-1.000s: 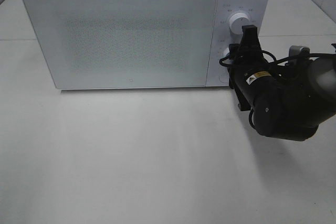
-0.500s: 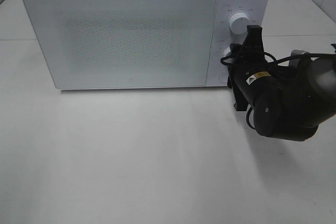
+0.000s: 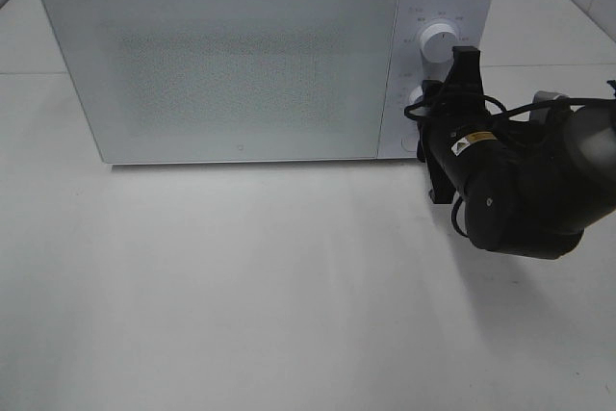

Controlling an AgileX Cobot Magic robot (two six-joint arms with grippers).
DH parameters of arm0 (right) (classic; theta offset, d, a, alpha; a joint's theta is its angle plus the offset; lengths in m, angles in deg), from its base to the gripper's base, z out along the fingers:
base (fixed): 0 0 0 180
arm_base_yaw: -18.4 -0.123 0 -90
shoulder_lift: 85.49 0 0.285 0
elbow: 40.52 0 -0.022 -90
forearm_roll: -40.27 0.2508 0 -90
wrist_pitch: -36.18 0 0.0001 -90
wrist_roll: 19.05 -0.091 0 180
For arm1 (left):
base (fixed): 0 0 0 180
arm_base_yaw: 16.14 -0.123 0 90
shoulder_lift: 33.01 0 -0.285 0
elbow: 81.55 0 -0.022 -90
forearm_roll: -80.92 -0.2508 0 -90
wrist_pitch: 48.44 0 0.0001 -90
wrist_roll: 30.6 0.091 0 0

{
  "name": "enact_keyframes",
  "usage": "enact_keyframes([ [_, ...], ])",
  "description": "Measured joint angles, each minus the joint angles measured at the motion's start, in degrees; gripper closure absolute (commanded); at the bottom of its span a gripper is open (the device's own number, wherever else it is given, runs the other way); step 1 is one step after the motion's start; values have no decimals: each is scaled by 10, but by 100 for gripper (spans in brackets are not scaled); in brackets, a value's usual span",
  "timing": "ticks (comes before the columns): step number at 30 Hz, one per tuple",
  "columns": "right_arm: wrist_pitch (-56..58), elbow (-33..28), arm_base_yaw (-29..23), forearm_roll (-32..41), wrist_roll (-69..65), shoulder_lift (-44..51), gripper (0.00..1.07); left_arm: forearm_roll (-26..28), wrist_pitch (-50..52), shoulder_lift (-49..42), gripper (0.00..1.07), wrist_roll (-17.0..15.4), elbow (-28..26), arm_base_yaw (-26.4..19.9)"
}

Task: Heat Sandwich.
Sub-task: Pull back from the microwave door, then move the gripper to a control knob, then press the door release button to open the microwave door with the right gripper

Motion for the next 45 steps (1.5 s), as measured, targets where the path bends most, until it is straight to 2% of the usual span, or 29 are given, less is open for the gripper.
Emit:
enact_keyframes([
  [1,0,0,0,0,0,0,78,0,0,0,3,0,0,0],
  [4,0,0,0,0,1,0,66,0,0,0,3,0,0,0],
  [5,0,0,0,0,1,0,59,0,0,0,3,0,0,0],
  [6,0,0,0,0,1,0,59,0,0,0,3,0,0,0],
  [8,0,0,0,0,1,0,50,0,0,0,3,0,0,0],
  [9,-3,0,0,0,0,0,43,0,0,0,3,0,0,0],
  [10,-3,0,0,0,0,0,43,0,0,0,3,0,0,0],
  [14,-3,-2,-2,2,-1,0,29,0,0,0,3,0,0,0],
  [29,-21,-13,-2,-11,-1,10,31,0,0,0,3,0,0,0],
  [39,-36,-79,0,-43,-1,50,31,0,0,0,3,0,0,0],
  [45,0,-123,0,-69,14,93,31,0,0,0,3,0,0,0],
])
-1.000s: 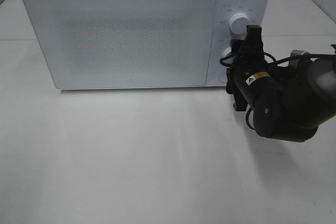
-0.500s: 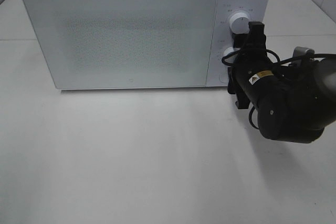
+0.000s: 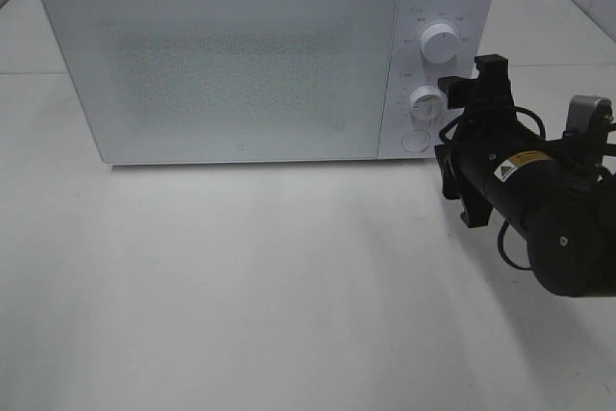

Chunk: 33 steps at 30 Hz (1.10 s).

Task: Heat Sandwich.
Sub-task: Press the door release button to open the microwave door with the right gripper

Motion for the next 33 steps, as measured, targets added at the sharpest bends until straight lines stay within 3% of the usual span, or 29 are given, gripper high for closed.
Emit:
enact_keyframes([
  [8,102,-28,0,-22,68,52,31,0,0,0,3,0,0,0],
  [22,390,-34,0,-24,395,201,31,0,0,0,3,0,0,0],
  [26,509,-19,0,-24,531,246,31,0,0,0,3,0,0,0],
  [33,662,23,0,-52,641,288,31,0,0,0,3,0,0,0],
])
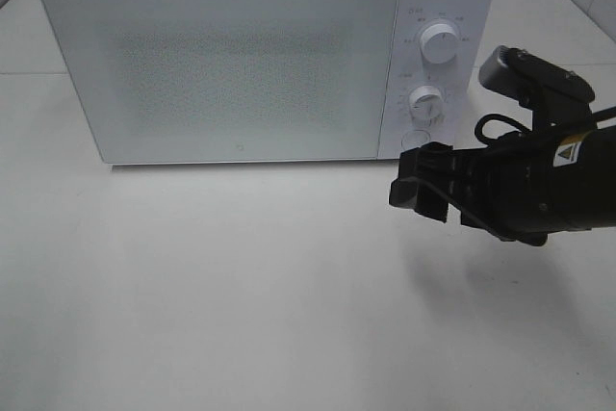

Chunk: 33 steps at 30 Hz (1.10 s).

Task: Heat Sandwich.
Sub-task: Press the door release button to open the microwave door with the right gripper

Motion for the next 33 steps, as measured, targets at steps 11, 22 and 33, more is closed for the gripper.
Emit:
enact_keyframes([
  [11,248,76,0,-223,7,63,31,0,0,0,3,0,0,0],
  [22,370,83,0,-313,7,179,31,0,0,0,3,0,0,0],
  [33,509,83,0,-317,11,335,31,0,0,0,3,0,0,0],
])
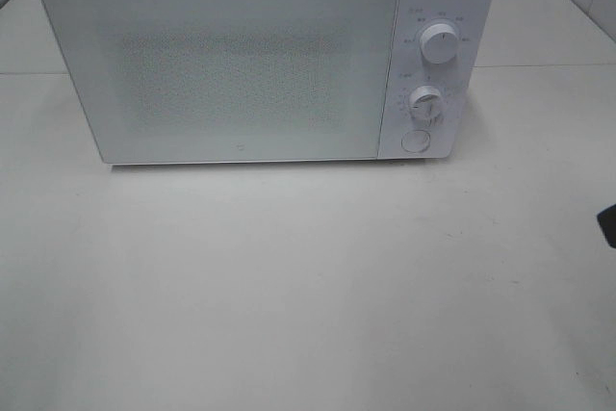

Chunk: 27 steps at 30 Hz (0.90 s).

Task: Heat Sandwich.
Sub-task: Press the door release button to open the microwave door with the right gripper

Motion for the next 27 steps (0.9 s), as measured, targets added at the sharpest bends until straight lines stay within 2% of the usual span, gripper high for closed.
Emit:
enact_keyframes([
  [9,47,-10,10,0,9,123,31,0,0,0,3,0,0,0],
  [17,58,-70,97,0,17,229,31,0,0,0,3,0,0,0],
  [27,63,-77,179,0,45,333,31,0,0,0,3,0,0,0],
])
